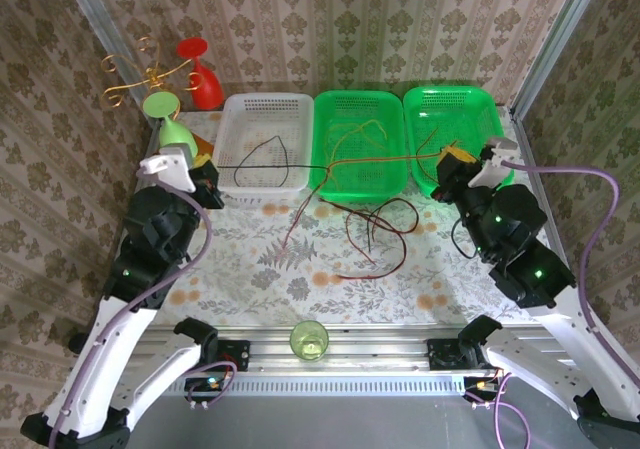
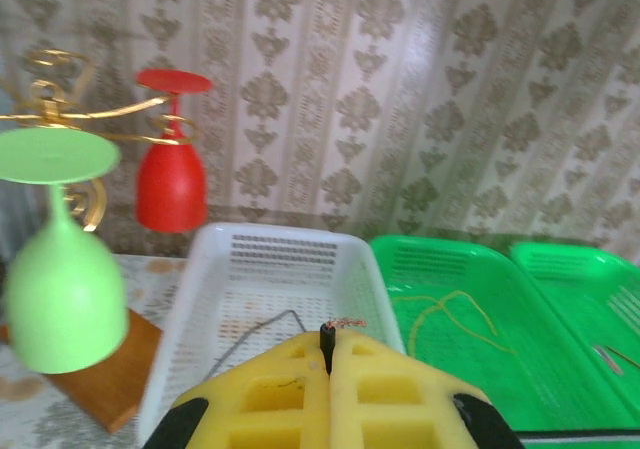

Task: Untangle the cables

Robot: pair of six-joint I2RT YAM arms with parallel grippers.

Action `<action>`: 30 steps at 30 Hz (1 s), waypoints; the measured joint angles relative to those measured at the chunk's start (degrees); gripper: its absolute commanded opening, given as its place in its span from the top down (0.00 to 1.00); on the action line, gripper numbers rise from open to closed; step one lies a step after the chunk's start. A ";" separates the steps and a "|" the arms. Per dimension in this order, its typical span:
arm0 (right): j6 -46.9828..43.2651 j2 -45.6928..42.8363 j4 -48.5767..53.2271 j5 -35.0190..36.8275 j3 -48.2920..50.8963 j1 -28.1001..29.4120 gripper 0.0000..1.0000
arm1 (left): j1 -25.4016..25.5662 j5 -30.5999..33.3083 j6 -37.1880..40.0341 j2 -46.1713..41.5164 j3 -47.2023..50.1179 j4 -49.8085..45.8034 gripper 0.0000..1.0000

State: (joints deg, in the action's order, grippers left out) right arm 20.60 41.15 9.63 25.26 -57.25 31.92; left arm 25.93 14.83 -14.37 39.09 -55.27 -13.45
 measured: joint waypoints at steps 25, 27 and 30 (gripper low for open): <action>-15.39 -7.30 -1.66 14.19 -0.87 -2.71 1.00 | -1.68 19.43 6.78 -9.09 5.05 2.78 1.00; -15.82 -7.43 -1.75 14.73 -0.90 -2.91 1.00 | -1.81 19.50 6.75 -9.09 5.05 2.78 1.00; -15.98 -7.45 -1.73 14.88 -0.90 -3.04 1.00 | -2.03 19.19 6.69 -9.09 5.07 2.78 1.00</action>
State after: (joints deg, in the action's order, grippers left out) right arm 4.62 33.69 7.90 40.14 -58.15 28.88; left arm 23.90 34.02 -7.68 30.00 -50.19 -10.68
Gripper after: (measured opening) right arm 0.059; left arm 0.049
